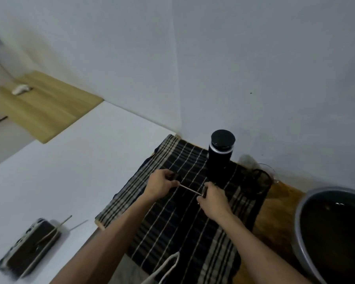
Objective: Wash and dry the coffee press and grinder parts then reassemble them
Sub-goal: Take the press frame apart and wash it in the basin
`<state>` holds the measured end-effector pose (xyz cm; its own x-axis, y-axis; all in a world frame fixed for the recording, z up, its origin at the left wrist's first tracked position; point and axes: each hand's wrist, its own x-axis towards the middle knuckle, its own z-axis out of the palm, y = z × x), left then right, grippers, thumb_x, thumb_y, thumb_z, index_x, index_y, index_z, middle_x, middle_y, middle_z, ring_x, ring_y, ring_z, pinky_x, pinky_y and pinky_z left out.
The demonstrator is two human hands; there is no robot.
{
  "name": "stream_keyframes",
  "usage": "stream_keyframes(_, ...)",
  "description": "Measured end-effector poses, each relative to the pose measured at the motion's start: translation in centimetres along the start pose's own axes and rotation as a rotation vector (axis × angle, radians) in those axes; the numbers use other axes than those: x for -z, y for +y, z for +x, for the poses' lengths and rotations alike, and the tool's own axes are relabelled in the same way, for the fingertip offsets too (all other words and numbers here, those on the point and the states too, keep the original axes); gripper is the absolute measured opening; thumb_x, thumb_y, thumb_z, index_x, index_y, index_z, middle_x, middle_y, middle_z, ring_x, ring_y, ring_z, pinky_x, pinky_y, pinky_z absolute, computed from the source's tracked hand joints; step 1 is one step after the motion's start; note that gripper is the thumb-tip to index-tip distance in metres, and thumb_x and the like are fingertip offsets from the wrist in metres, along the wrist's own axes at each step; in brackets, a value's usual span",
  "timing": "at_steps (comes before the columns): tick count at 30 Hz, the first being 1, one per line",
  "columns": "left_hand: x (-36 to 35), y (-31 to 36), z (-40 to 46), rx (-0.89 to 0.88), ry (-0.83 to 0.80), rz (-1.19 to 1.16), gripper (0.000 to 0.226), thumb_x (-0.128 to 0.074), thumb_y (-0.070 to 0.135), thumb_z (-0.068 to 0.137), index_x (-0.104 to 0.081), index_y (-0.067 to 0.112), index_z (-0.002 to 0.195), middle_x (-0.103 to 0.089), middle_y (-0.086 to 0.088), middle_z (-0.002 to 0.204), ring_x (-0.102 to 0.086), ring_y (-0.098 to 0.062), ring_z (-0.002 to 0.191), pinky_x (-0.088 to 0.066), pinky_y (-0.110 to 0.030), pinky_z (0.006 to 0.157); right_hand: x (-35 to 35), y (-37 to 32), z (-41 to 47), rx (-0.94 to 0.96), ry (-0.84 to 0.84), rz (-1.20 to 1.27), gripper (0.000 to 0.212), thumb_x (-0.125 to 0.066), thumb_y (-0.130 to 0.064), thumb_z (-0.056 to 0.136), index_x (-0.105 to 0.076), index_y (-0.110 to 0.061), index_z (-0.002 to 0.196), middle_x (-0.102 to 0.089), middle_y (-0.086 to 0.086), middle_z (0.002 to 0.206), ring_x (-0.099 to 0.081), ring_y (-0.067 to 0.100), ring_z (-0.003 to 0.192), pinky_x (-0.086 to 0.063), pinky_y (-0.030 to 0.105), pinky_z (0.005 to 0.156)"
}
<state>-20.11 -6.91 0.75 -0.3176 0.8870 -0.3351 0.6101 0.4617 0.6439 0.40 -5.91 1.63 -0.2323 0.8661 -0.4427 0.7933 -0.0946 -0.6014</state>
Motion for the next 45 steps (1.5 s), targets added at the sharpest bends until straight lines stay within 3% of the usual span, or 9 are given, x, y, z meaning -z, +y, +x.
stream_keyframes(6,0.2,-3.6,2.4,0.027,0.034,0.052,0.046,-0.083,0.028,0.084,-0.073,0.012,0.126,-0.075,-0.005,0.114,-0.07,-0.02,0.103,-0.05,-0.027,0.084,-4.4,-1.9,3.4,-0.038,-0.026,-0.117,0.058,-0.066,-0.023,0.098,-0.043,-0.007,0.149,-0.063,0.012,0.127,-0.067,0.027,0.104,-0.059,0.039,0.084)
stream_keyframes(12,-1.0,-4.9,2.1,0.025,0.103,0.167,0.067,-0.084,0.039,0.082,-0.061,0.013,0.14,-0.064,-0.011,0.131,-0.062,-0.027,0.119,-0.052,-0.038,0.1,-3.6,-2.4,3.3,0.0,-0.077,-0.154,0.054,-0.069,-0.034,0.096,-0.047,-0.013,0.141,-0.065,0.008,0.12,-0.067,0.027,0.103,-0.057,0.039,0.08)
stream_keyframes(16,-2.0,-1.7,0.2,-0.212,0.33,0.178,0.027,-0.076,0.035,0.089,-0.066,0.016,0.105,-0.063,-0.001,0.099,-0.062,-0.021,0.092,-0.05,-0.033,0.072,1.6,-1.9,1.7,0.064,-0.061,-0.208,0.033,-0.069,-0.033,0.095,-0.065,-0.02,0.126,-0.074,0.003,0.104,-0.07,0.022,0.094,-0.061,0.042,0.083)
stream_keyframes(21,-6.6,4.7,-2.3,-0.461,-0.07,0.12,0.019,-0.075,0.031,0.088,-0.067,0.018,0.1,-0.069,0.007,0.081,-0.066,-0.015,0.075,-0.051,-0.031,0.068,11.8,0.4,-0.7,0.06,0.27,-0.319,0.019,-0.066,-0.031,0.093,-0.072,-0.028,0.112,-0.071,-0.003,0.111,-0.067,0.023,0.104,-0.056,0.037,0.086)
stream_keyframes(28,-14.7,11.4,-2.2,-0.284,-0.544,0.023,0.072,-0.072,0.016,0.089,-0.037,0.015,0.152,-0.069,-0.008,0.119,-0.065,-0.025,0.111,-0.051,-0.031,0.096,16.3,6.0,1.2,-0.138,0.17,-0.343,0.099,-0.08,-0.052,0.082,-0.028,-0.018,0.158,-0.024,0.013,0.159,-0.034,0.037,0.143,-0.045,0.047,0.107)
stream_keyframes(33,-16.0,13.1,-2.8,-0.131,-0.668,-0.199,0.048,-0.06,0.004,0.094,-0.039,0.032,0.126,-0.07,0.0,0.087,-0.066,-0.02,0.078,-0.056,-0.039,0.077,14.9,7.6,2.2,-0.106,0.17,-0.327,0.078,-0.075,-0.046,0.088,-0.04,-0.015,0.15,-0.044,0.011,0.146,-0.052,0.032,0.127,-0.053,0.045,0.096)
stream_keyframes(36,-16.5,12.9,-2.6,0.015,-0.57,-0.36,0.029,-0.055,0.016,0.102,-0.048,0.017,0.131,-0.067,-0.004,0.084,-0.065,-0.019,0.068,-0.055,-0.039,0.067,16.3,7.8,1.1,-0.12,0.233,-0.267,0.078,-0.073,-0.055,0.084,-0.045,-0.017,0.146,-0.051,0.01,0.14,-0.057,0.03,0.12,-0.05,0.038,0.083)
stream_keyframes(40,-16.2,15.4,-3.2,0.114,-0.354,-0.526,0.041,-0.047,0.048,0.106,-0.059,0.013,0.123,-0.073,-0.005,0.093,-0.071,-0.021,0.078,-0.059,-0.038,0.073,21.5,8.5,-2.3,-0.188,0.284,0.025,0.08,-0.074,-0.066,0.069,-0.062,-0.018,0.133,-0.069,0.005,0.123,-0.069,0.024,0.103,-0.058,0.036,0.081)
stream_keyframes(45,-18.2,21.4,-5.2,0.071,-0.568,-0.826,0.05,-0.045,0.055,0.104,-0.071,0.014,0.119,-0.078,-0.01,0.109,-0.075,-0.028,0.099,-0.061,-0.041,0.073,27.2,13.6,-7.6,-0.296,0.373,0.525,0.055,-0.077,-0.044,0.075,-0.075,0.001,0.107,-0.07,0.026,0.109,-0.071,0.027,0.082,-0.065,0.038,0.064)
